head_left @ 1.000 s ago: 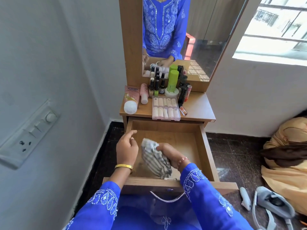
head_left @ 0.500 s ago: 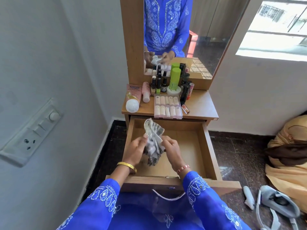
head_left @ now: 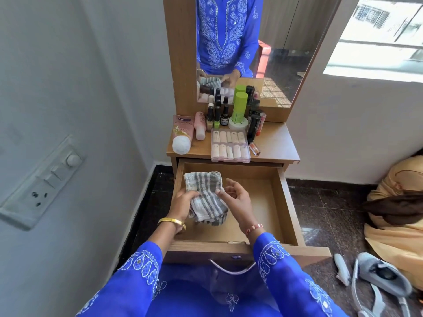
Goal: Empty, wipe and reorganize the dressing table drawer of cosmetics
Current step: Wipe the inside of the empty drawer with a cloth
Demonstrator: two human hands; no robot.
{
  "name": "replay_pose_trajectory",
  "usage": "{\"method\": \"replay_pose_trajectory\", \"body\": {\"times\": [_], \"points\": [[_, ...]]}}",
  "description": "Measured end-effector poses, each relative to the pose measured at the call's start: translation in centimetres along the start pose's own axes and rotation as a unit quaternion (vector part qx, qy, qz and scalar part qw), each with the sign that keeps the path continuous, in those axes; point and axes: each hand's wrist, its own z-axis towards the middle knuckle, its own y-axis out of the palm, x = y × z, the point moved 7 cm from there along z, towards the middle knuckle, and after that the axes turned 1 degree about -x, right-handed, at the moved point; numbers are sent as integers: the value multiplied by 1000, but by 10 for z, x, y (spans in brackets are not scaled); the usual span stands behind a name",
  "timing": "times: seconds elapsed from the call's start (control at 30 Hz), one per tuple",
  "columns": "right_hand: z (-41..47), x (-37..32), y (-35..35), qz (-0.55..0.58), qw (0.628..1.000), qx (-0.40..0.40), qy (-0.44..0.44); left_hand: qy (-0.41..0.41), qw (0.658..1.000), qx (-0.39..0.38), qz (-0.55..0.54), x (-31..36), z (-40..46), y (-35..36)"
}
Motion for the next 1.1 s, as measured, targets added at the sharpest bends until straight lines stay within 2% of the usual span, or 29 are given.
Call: {"method": "replay_pose_trajectory", "body": {"times": [0.1, 0.17, 0.33, 0.47, 0.57, 0.63, 0.9, 1.1], "points": [[-2, 5, 8, -8, 998, -53, 27, 8, 999, -7, -32, 5, -4, 2], [-1, 6, 8, -4, 999, -50, 22, 25, 999, -26, -25, 7, -5, 4], [1, 5, 2, 55, 998, -14, 25, 31, 992, -98, 71, 3, -7, 16], [-3, 5, 3, 123, 990, -51, 50, 11, 996, -90, 21, 1, -6, 12], [-11, 2, 12, 104, 987, -108, 62, 15, 997, -76, 6, 3, -7, 10], [-14, -3, 12, 84, 990, -107, 48, 18, 997, -69, -2, 6, -8, 10], [-14, -45, -41, 131, 991, -31, -15, 75, 988, -105, -80, 50, -19, 66], [14, -69, -122, 182, 969, 159, -54, 119, 988, -101, -22, 84, -11, 132]]}}
